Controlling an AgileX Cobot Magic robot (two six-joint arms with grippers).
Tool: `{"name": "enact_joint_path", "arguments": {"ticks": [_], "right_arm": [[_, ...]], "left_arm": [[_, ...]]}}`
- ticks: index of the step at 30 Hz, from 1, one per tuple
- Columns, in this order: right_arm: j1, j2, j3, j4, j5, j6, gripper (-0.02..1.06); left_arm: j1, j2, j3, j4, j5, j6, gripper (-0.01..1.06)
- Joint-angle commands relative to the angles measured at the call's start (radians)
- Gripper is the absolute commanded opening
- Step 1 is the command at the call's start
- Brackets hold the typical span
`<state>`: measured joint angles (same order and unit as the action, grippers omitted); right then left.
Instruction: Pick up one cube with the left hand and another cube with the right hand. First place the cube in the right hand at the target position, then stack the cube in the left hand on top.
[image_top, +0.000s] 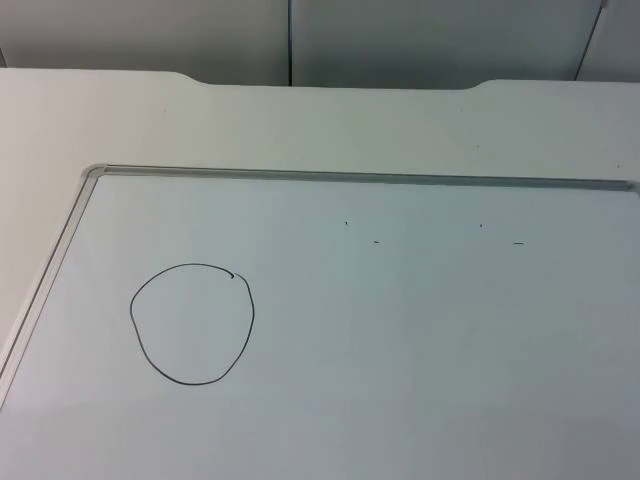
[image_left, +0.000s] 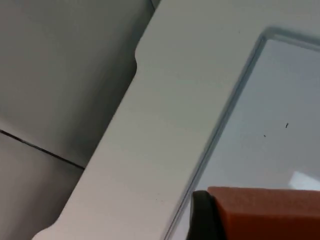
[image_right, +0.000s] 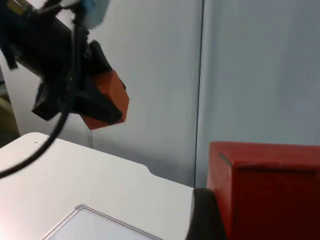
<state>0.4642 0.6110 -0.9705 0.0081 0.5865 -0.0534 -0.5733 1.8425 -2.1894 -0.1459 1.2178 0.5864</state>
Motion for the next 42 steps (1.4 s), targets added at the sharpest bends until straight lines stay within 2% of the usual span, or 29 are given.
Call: {"name": "enact_joint_path", "arguments": {"ticks": [1, 4, 8, 11, 12, 13, 14, 16, 17, 21, 22, 26, 28, 31, 32, 36, 37, 38, 42], "right_arm": [[0.004, -0.004, 0.003, -0.008, -0.034, 0.002, 0.0], [0.004, -0.004, 0.003, -0.008, -0.035, 0.002, 0.0], [0.004, -0.004, 0.003, -0.008, -0.035, 0.002, 0.0], [0.004, -0.004, 0.003, -0.008, -0.035, 0.002, 0.0], [0.004, -0.004, 0.003, -0.008, -0.035, 0.002, 0.0], [0.004, -0.004, 0.003, -0.008, -0.035, 0.002, 0.0], [0.004, -0.004, 0.003, -0.008, -0.035, 0.002, 0.0], [0.004, -0.002, 0.003, -0.008, -0.035, 0.002, 0.0], [0.004, -0.002, 0.003, -0.008, -0.035, 0.002, 0.0], [0.004, 0.046, 0.003, -0.008, -0.011, -0.003, 0.0], [0.004, 0.046, 0.003, -0.008, -0.011, -0.003, 0.0], [0.004, 0.157, 0.003, -0.001, 0.001, -0.037, 0.0], [0.004, 0.191, 0.003, 0.002, -0.003, -0.042, 0.0], [0.004, 0.301, 0.003, 0.075, -0.044, -0.109, 0.0], [0.004, 0.301, 0.003, 0.075, -0.044, -0.109, 0.0], [0.004, 0.445, -0.007, 0.268, -0.089, -0.274, 0.0], [0.004, 0.445, -0.007, 0.268, -0.089, -0.274, 0.0], [0.005, 0.504, -0.034, 0.321, -0.075, -0.326, 0.0], [0.047, 0.645, -0.131, 0.333, -0.03, -0.349, 0.0]], "left_arm": [[-0.001, -0.042, -0.007, 0.002, 0.003, -0.02, 0.0], [-0.001, -0.111, -0.003, 0.026, 0.003, -0.037, 0.0], [0.001, -0.211, 0.074, 0.051, 0.003, -0.043, 0.0], [0.003, -0.355, 0.262, 0.051, 0.003, -0.041, 0.0], [0.003, -0.355, 0.262, 0.051, 0.003, -0.041, 0.0], [0.003, -0.407, 0.336, 0.055, 0.003, -0.037, 0.0], [0.003, -0.485, 0.451, 0.069, -0.035, -0.044, 0.0], [0.003, -0.605, 0.59, 0.078, -0.128, -0.076, 0.0], [0.003, -0.605, 0.59, 0.078, -0.128, -0.076, 0.0], [0.003, -0.82, 0.848, 0.076, -0.239, -0.166, 0.0], [0.003, -0.82, 0.848, 0.076, -0.239, -0.166, 0.0], [0.003, -1.058, 1.099, 0.085, -0.362, -0.294, 0.0], [0.003, -1.107, 1.139, 0.085, -0.377, -0.315, 0.0], [0.003, -1.22, 1.247, 0.097, -0.381, -0.37, 0.0], [0.003, -1.22, 1.247, 0.097, -0.381, -0.37, 0.0], [0.003, -1.319, 1.331, 0.105, -0.381, -0.434, 0.0], [0.003, -1.319, 1.331, 0.105, -0.381, -0.434, 0.0], [0.003, -1.343, 1.344, 0.105, -0.381, -0.439, 0.0], [0.003, -1.369, 1.353, 0.105, -0.381, -0.439, 0.0]]}}
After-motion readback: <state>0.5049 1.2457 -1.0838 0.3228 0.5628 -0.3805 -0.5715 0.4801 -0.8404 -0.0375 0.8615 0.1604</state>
